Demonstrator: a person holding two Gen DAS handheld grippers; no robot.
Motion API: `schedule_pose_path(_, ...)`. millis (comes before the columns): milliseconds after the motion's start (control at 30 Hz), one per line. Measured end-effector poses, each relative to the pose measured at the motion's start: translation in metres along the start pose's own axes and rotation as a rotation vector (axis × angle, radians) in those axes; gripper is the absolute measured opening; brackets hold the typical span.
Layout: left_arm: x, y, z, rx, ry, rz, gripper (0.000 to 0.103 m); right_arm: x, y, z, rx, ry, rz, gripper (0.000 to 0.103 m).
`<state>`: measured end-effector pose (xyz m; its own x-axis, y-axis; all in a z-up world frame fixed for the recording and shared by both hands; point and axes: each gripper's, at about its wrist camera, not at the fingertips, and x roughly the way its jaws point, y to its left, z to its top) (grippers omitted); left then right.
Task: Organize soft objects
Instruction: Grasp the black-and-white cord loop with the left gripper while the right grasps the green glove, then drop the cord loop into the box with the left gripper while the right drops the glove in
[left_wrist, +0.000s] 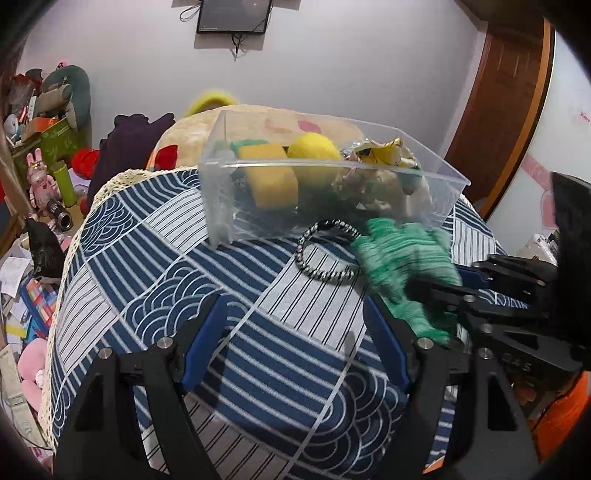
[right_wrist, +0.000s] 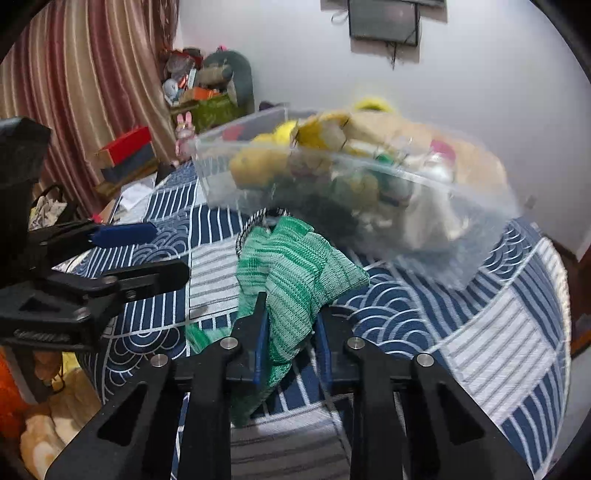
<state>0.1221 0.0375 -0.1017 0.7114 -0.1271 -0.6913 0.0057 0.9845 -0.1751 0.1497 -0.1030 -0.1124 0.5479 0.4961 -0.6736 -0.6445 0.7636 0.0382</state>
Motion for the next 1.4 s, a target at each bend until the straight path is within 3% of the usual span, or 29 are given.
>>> schedule_pose_path(300, 0.023, -0.018, 0.02, 0.028, 0.037, -0.025, 0.076, -0.037, -0.031, -0.004, 0.085, -0.103, -0.06, 0.019)
schedule_pose_path(600, 0.058, -0.033, 0.033, 0.031, 0.12, -0.026, 0.076, -0.052, -0.04, -0.01, 0.115, -0.146, -0.075, 0.019)
schedule_pose_path(700, 0.069, -0.03, 0.035, 0.006, 0.155, -0.037, 0.069, -0.053, -0.039, -0.012, 0.109, -0.15, -0.077, 0.019)
schedule_pose_path(867, 0.07, -0.03, 0.035, 0.026, 0.129, -0.021, 0.042, -0.052, -0.041, -0.013, 0.115, -0.151, -0.067, 0.019)
schedule_pose_path(1033, 0.068, -0.027, 0.034, 0.018, 0.11, -0.018, 0.024, -0.056, -0.042, -0.012, 0.12, -0.159, -0.07, 0.019)
schedule_pose_path(1200, 0.058, -0.022, 0.028, 0.016, 0.095, -0.018, 0.02, -0.06, -0.041, -0.011, 0.118, -0.169, -0.075, 0.019)
schedule_pose_path(1400, 0.027, -0.024, 0.018, 0.058, 0.021, 0.014, 0.02, -0.069, -0.04, -0.008, 0.113, -0.196, -0.087, 0.019)
